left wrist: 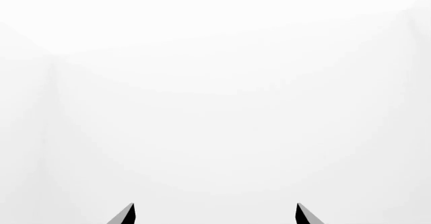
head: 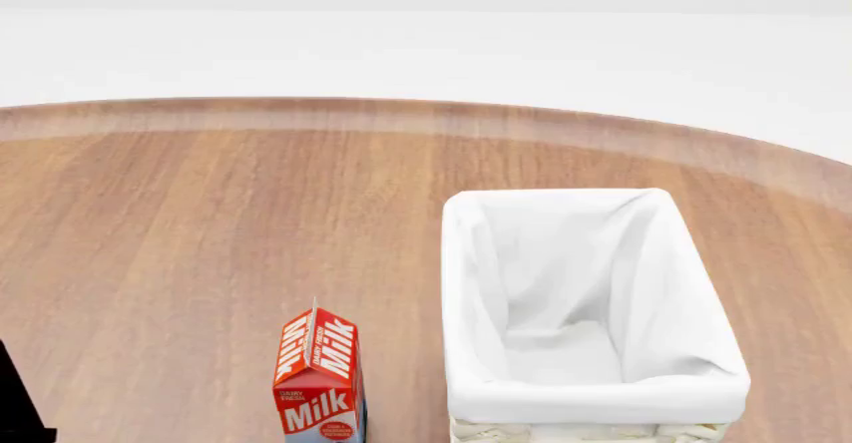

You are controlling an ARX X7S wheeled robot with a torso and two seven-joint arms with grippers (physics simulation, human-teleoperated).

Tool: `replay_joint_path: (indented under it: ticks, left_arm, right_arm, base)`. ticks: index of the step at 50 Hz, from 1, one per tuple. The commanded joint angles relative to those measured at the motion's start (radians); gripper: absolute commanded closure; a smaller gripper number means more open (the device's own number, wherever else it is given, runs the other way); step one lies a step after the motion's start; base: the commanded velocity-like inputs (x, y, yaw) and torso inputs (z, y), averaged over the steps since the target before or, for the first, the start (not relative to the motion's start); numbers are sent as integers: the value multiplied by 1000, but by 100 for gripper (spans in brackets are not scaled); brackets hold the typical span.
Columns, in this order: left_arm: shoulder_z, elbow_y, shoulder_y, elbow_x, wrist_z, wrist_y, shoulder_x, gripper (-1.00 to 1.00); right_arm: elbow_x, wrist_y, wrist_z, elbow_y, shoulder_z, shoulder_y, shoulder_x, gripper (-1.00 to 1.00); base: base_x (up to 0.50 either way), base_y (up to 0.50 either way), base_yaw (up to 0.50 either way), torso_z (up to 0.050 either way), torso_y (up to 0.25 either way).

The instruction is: Pick up the alphabet soup and the tomato sauce, and put them in the basket.

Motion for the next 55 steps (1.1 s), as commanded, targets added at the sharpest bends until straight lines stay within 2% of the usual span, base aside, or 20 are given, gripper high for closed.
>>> replay_joint_path:
  ticks: [1, 48, 49, 55]
  left_arm:
    - [-2, -1, 5, 2, 2, -1, 4, -100]
    - [-10, -10, 22, 9, 14, -9, 19, -100]
    - [-10, -11, 23, 9, 14, -10, 19, -100]
    - [-11, -13, 26, 11, 15, -8, 21, -100]
  right_arm:
    - [17, -13, -27, 37, 13, -26, -12, -100]
    - [59, -41, -104, 139, 64, -91, -42, -100]
    - [46, -41, -96, 140, 63, -92, -43, 100]
    - [30, -43, -85, 129, 67, -90, -35, 100]
  base:
    - [0, 0, 0, 0, 0]
    - [0, 0, 0, 0, 0]
    - [0, 0, 0, 0, 0]
    - [0, 0, 0, 0, 0]
